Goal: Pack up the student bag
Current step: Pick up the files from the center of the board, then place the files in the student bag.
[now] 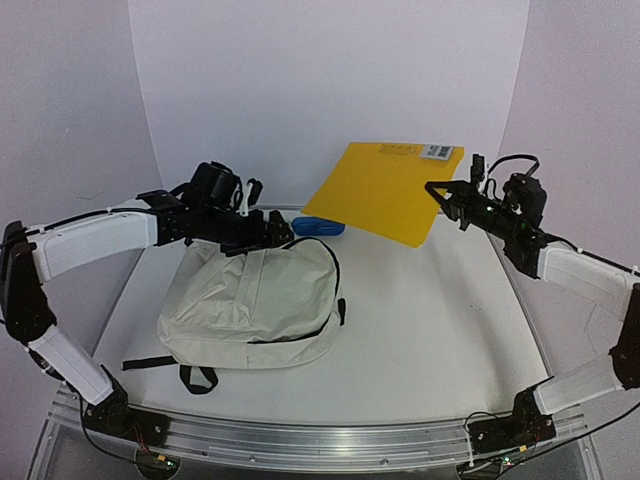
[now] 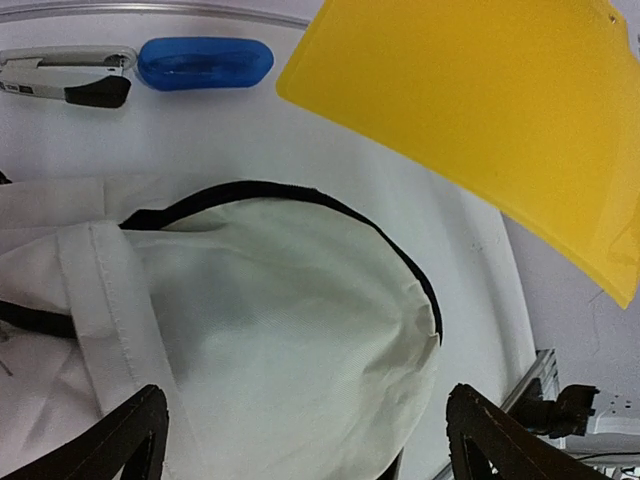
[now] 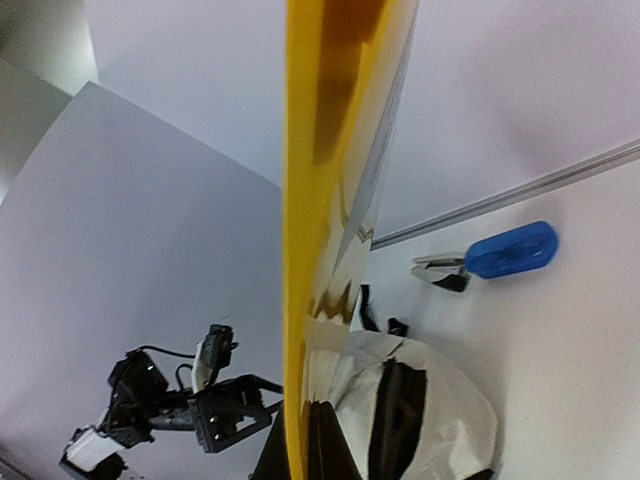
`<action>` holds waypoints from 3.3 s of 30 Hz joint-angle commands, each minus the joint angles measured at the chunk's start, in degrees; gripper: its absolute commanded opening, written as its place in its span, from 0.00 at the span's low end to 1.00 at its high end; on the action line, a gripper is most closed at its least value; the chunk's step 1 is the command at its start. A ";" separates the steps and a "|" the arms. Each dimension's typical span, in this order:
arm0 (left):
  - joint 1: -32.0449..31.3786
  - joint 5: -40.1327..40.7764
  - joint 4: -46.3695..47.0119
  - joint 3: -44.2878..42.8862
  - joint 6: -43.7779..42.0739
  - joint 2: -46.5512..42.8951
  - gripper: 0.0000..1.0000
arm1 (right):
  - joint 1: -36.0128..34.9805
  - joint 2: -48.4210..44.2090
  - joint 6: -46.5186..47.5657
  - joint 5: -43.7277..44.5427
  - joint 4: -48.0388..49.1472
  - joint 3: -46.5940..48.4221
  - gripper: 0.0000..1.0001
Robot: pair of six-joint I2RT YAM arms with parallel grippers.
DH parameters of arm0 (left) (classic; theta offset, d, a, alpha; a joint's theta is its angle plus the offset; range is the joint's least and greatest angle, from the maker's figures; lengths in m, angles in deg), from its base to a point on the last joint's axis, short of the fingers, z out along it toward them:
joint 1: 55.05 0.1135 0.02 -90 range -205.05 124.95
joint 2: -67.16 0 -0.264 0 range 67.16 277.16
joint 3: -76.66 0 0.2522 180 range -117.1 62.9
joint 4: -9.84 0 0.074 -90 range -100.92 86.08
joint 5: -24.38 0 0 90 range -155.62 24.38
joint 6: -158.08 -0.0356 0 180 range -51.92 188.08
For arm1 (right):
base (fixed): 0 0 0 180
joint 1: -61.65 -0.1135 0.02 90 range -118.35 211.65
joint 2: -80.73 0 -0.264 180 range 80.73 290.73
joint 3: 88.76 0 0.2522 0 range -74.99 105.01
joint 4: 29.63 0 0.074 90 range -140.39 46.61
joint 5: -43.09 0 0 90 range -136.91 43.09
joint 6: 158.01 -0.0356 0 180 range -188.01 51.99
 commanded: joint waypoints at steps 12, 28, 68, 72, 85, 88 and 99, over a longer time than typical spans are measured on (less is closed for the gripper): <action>-18.09 15.81 -12.58 -29.19 -2.52 28.53 1.00 | -0.30 -19.13 19.46 28.19 -21.12 -0.96 0.00; -21.54 31.91 -28.77 -40.17 -4.81 34.38 0.25 | -0.29 -19.69 19.50 27.37 -21.79 -1.69 0.00; -6.99 1.19 -13.69 -21.51 -17.78 -8.64 0.00 | -11.58 -13.17 3.81 -9.02 -30.69 3.45 0.00; -6.14 2.38 -14.58 -22.08 -17.88 -8.49 0.00 | -12.11 -14.42 2.78 -8.33 -31.49 2.13 0.00; -0.65 3.43 -13.14 -20.96 -14.98 -8.20 0.00 | -12.26 -17.52 3.80 -9.98 -38.34 -0.62 0.00; -0.24 2.48 -13.21 -20.91 -15.06 -8.20 0.00 | -12.45 -16.89 4.09 -10.92 -38.25 -0.47 0.00; 0.71 -1.77 -12.48 -19.06 -15.73 -10.08 0.00 | -14.50 -11.31 7.03 -11.32 -37.98 2.09 0.00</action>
